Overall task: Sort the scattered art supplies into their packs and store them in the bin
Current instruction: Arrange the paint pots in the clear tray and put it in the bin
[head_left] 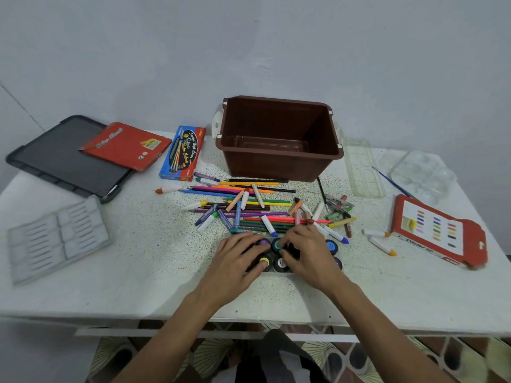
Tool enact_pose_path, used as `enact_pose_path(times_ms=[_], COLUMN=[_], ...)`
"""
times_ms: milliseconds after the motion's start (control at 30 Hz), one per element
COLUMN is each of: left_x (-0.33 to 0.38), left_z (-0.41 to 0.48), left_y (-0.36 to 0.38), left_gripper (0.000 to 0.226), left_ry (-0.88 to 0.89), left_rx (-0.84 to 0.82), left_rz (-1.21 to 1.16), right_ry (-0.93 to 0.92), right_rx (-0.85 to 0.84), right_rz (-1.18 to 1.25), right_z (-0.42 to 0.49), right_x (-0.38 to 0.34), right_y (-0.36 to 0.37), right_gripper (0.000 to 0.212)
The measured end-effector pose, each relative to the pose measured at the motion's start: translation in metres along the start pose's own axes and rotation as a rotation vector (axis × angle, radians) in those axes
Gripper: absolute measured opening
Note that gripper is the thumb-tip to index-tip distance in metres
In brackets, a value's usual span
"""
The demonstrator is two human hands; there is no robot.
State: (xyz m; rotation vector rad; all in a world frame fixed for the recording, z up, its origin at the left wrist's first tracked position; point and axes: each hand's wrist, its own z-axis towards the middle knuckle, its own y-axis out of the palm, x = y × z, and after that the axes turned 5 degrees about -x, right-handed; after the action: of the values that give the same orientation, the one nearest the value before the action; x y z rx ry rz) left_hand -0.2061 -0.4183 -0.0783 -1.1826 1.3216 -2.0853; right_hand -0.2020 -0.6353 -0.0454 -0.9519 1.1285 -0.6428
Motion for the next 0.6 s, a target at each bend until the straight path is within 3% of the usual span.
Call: enact_pose_path(times_ms=[200,400,600], left_x=[0.000,-0.001,0.003], left_z=[0.000,0.000,-0.006], left_y=[0.002,0.003,0.006], left_gripper=[0.040,0.040,0.052], left_ry=[-0.004,0.003,0.078], left_rx=[0.006,0.017,-0.007], left_rz=[0.008,0.034,0.143], right_ry=[-0.081,-0.110,-0.168], right_rx=[0.020,0.110,0.102], right_rz=[-0.073,-0.147,-0.204], right_z=[-0.003,-0.020,-0.040], right_x=[0.006,0.000,-0.006], right_y=[-0.001,-0.005,0.002], right_gripper=[0.009,0.028,0.017])
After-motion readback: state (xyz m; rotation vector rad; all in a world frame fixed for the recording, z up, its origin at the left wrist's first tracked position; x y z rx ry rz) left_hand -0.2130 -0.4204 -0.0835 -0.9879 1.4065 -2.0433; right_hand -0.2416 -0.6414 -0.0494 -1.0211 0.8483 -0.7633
